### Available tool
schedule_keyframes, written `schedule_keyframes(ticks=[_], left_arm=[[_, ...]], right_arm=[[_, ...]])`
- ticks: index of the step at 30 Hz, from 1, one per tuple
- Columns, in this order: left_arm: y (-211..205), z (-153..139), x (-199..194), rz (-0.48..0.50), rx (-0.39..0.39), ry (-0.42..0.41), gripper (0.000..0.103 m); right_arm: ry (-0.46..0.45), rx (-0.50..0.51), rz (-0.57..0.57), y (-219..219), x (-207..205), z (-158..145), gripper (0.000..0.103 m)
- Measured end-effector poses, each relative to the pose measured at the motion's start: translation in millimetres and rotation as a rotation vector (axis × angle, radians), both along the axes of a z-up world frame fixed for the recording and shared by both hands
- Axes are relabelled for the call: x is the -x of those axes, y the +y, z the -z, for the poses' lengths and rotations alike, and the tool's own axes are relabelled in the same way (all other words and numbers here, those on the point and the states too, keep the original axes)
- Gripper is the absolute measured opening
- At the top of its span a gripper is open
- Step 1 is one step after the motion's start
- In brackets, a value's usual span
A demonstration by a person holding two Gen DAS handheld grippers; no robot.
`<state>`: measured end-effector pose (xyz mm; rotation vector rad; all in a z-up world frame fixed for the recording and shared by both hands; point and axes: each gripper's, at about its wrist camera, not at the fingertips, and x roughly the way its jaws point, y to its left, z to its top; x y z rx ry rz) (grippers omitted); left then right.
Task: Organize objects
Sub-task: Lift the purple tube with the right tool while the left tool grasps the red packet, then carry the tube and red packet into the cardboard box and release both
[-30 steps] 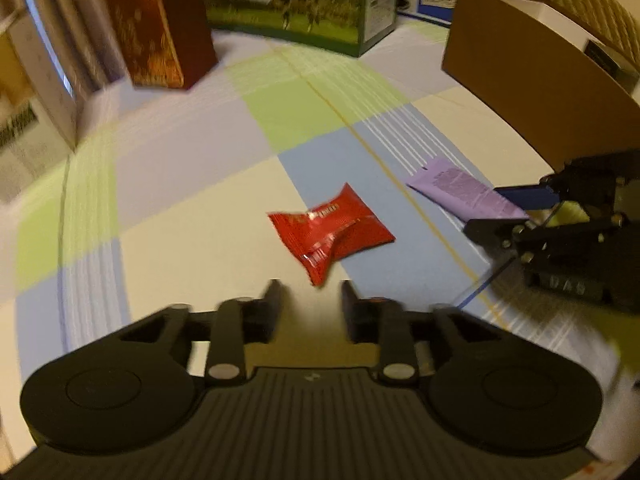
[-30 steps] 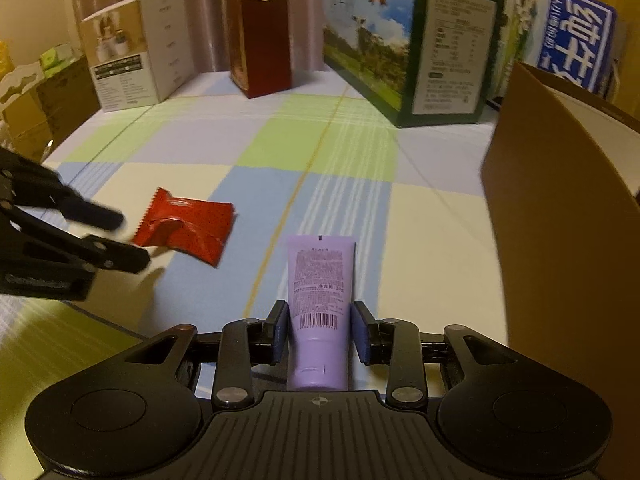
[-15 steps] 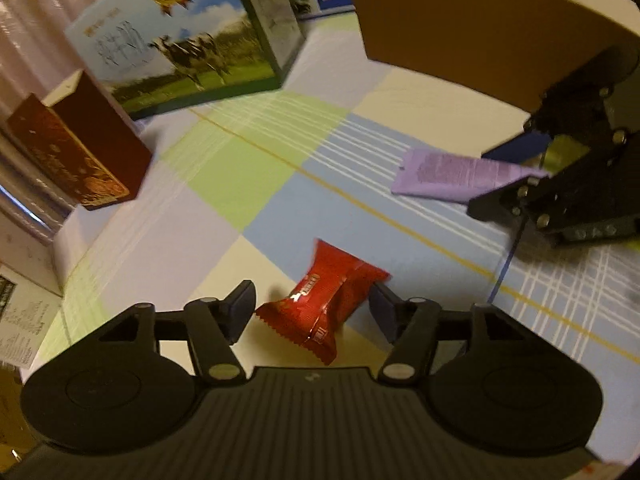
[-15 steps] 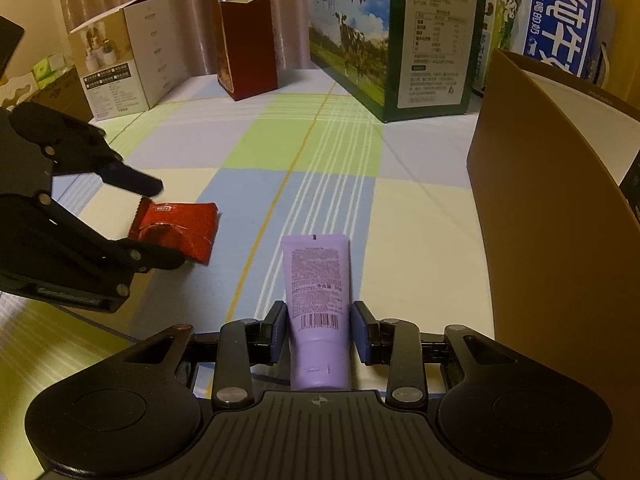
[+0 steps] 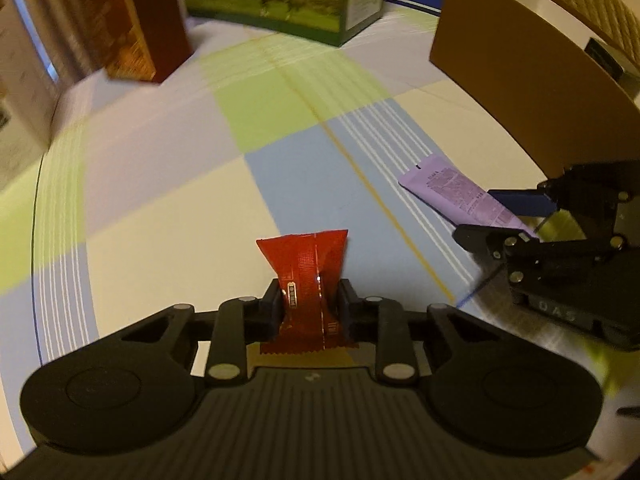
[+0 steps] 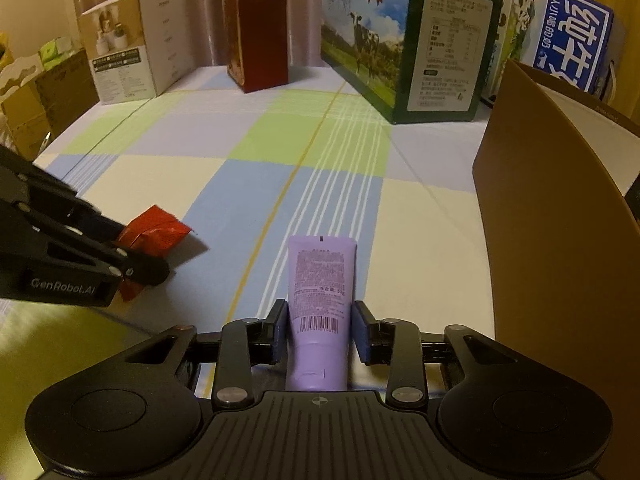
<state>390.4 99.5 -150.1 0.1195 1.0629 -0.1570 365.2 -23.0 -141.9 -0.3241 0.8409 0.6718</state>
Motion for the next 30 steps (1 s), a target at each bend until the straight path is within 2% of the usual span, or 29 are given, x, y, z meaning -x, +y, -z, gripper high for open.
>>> schedule_keyframes(ticks=[8,13,19,30], left_arm=[[-6.3,-3.5,45.4,-0.105,0.056,0.046,0.023],[-10.5,-2.5,73.5,-0.118,0.068,0.075,0.023],[-14.8,-11.4,104.2,-0.122,0.103,0.083,0.023],[-50.4,-43.5,140.4,-0.112,0.162,0.032,0.023]], right_arm=[[0.042,0.027,-0.022,-22.2,45.9,0.9,0.031],[0.07,0.036,-0.035,-38.5,71.5,-2.2,0.03],[0.121,0.001,-0.018,-66.5,89.5,-7.9,0.03],[0.117,-0.119,-0.033,-123.1,117.0,-58.9,0.03]])
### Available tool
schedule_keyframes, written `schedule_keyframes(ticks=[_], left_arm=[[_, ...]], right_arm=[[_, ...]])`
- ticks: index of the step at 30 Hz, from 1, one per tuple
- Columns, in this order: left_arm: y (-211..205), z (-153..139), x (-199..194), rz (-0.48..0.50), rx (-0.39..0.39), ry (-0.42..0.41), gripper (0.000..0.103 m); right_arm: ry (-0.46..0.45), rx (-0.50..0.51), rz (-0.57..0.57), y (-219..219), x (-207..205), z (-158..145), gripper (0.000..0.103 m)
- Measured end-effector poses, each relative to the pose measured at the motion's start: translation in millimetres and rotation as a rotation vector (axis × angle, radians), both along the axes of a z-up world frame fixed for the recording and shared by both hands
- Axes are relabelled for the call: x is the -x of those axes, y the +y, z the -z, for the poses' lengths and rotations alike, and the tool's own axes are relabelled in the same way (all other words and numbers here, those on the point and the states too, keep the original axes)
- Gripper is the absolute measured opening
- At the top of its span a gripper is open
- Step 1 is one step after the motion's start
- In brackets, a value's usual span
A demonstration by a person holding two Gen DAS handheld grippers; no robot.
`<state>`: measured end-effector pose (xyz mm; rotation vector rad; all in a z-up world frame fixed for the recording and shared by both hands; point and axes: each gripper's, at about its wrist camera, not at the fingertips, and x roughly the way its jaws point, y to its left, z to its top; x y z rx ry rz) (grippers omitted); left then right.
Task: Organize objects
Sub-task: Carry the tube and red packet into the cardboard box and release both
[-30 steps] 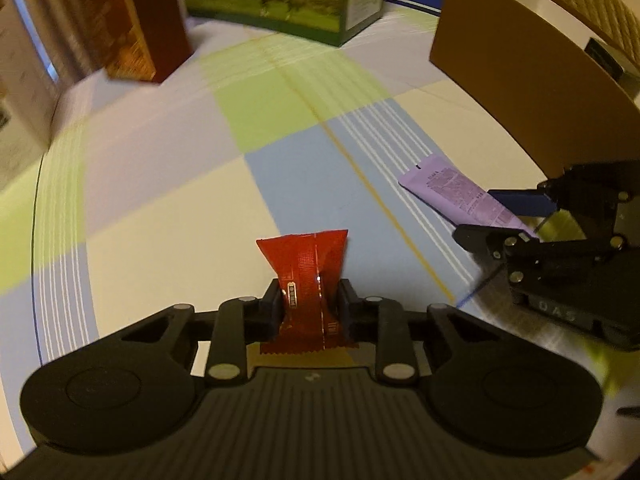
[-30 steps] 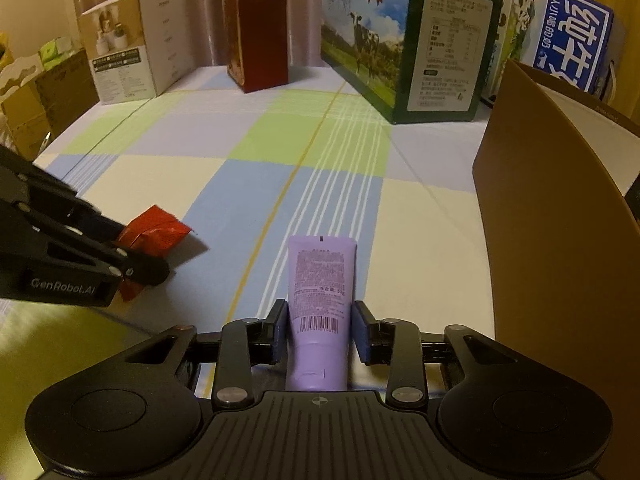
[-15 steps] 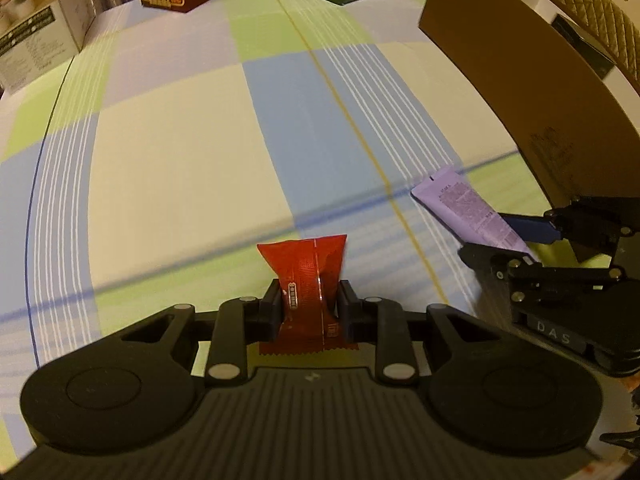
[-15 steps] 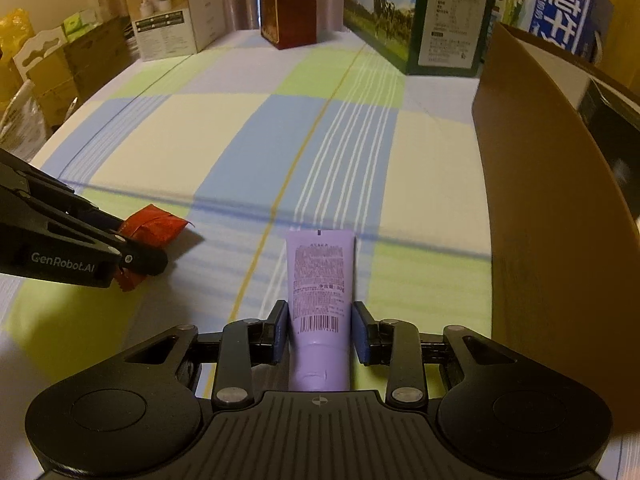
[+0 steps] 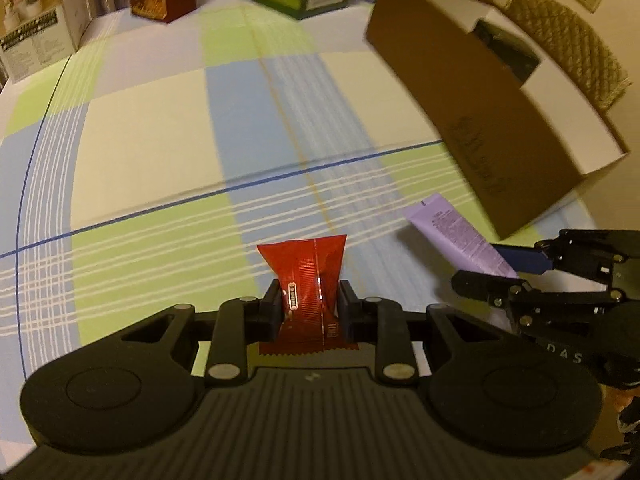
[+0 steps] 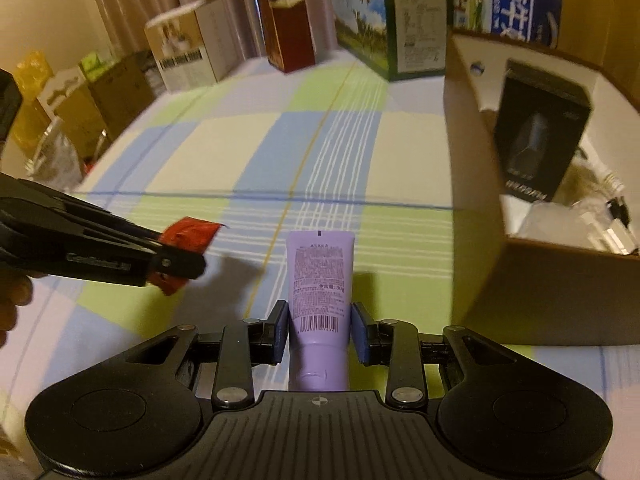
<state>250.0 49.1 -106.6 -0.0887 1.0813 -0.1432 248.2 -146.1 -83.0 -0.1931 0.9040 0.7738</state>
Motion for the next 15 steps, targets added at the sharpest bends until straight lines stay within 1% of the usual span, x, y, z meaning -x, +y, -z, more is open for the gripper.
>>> schedule_keyframes(ticks=[7,15], left_arm=[[-42.5,-39.0,5.9,0.029,0.037,-0.086,0.023],[-106.8,-78.9,-6.0,0.088,0.067,-0.178,0.023]], right_arm=[[-0.034,-0.088,0.009,-48.0,5.3,-42.1,0.03],[-0.089,-0.153,0.104,-114.4,-12.7,-85.6,0.03]])
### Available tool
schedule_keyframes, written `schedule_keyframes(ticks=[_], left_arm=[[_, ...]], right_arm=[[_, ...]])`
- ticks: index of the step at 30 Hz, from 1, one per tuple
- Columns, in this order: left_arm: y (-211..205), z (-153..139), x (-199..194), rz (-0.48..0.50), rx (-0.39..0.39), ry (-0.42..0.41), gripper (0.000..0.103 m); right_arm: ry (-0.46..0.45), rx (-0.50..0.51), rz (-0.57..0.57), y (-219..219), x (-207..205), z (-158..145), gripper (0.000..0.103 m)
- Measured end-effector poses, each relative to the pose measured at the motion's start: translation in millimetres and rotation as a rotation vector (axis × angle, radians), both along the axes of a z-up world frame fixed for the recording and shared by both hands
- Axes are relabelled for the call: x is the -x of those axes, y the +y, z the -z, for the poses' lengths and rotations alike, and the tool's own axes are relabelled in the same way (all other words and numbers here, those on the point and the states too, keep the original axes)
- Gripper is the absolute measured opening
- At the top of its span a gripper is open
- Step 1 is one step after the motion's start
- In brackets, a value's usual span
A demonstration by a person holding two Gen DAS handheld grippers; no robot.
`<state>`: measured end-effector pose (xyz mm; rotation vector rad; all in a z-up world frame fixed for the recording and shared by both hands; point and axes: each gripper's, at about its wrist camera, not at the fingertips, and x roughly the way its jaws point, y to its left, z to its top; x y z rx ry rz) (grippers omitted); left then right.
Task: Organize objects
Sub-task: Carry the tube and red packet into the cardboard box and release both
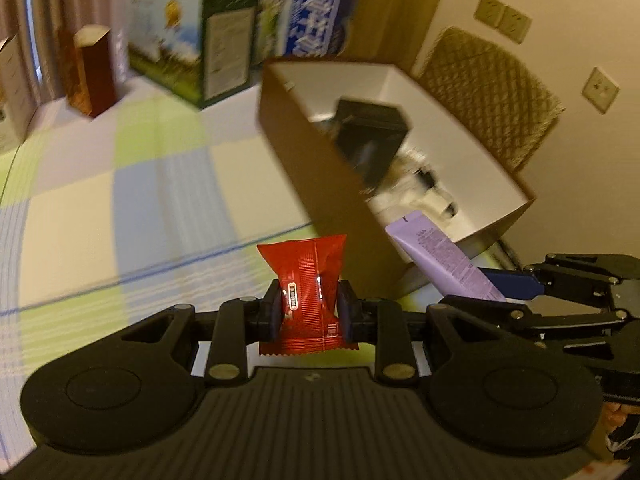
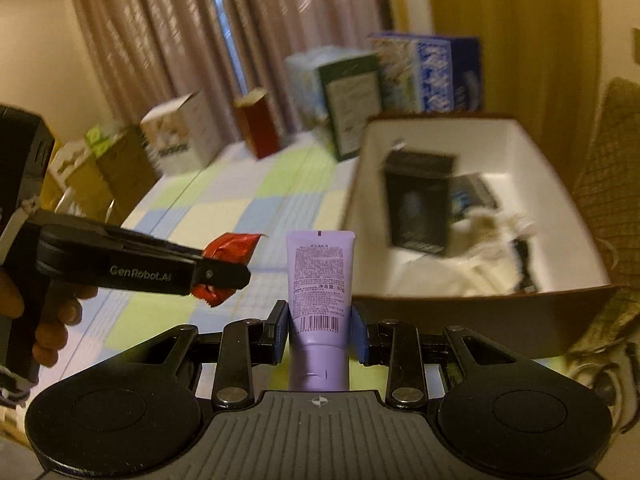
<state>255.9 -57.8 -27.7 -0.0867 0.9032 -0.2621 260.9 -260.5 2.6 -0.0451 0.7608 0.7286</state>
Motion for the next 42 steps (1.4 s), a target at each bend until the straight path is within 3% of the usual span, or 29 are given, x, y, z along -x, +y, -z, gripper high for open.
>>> schedule_keyframes(ticks=[8,16,42], left_arm=[[-64.2,-15.4,-26.1,0.046,0.008,-0.047,0.023],[-106.1,-14.5,-58.1,0.05,-0.008,-0.043,0.023],[-126.9,31.3,-153.6,-0.038,-0.07,0.056,0.023]], right_arm=[[-0.042,-0.01,0.086,-51.9,-43.4,-21.8,0.03],[-0.044,0.0,0.111,-72.2,-86.8,-23.3,0.03],[0.057,0.105,0.069,-48.3,-193.0,26.1,0.03]])
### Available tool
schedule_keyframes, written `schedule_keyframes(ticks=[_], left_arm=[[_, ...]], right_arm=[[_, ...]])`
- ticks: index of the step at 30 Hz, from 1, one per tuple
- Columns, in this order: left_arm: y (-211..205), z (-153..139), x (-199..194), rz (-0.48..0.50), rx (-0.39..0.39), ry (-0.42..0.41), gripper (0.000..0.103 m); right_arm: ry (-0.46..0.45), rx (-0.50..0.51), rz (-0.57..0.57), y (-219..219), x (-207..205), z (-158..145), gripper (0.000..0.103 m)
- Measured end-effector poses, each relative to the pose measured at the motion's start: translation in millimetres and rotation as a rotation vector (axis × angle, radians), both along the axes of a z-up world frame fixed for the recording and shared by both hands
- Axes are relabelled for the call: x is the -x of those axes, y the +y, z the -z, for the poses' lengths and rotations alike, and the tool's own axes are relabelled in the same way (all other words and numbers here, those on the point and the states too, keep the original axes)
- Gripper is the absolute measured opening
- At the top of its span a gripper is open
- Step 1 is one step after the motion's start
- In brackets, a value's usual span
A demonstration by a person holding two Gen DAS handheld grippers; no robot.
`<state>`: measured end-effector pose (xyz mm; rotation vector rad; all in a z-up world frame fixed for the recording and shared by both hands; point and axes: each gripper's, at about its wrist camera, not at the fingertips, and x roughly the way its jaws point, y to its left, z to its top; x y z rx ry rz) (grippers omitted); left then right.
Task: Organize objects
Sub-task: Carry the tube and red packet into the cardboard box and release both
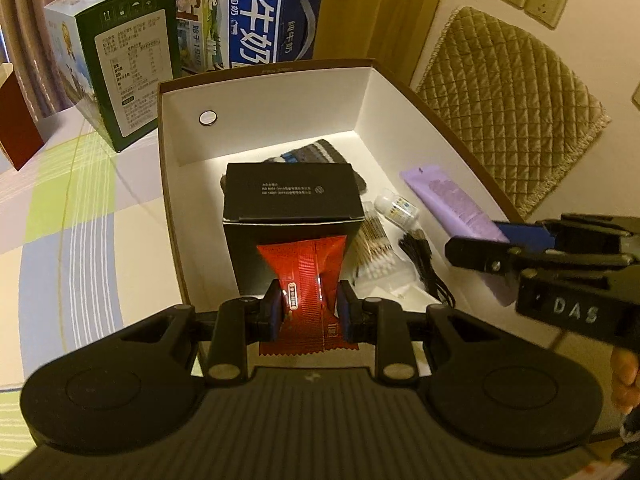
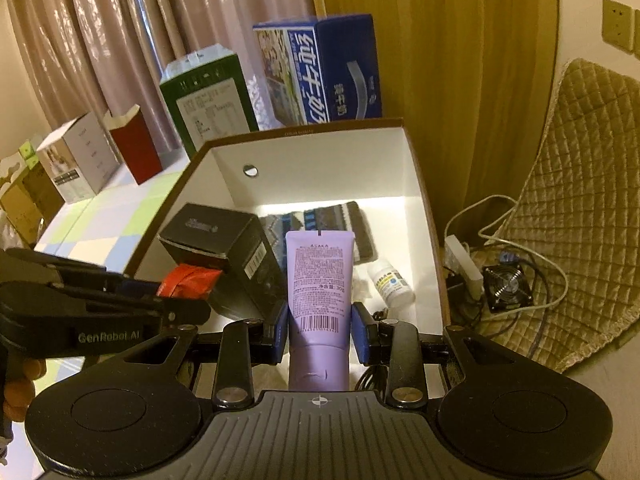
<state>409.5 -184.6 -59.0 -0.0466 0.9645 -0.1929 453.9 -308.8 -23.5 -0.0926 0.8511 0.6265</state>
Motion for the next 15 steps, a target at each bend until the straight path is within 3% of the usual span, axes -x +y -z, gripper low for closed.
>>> schedule_keyframes(ticks=[15], left_arm=[[-2.4,17.0,-66.7,-0.005,-0.025,0.013,0.023]], right_arm=[[0.071,0.032,0.015,24.4,-43.6,24.8,0.03]])
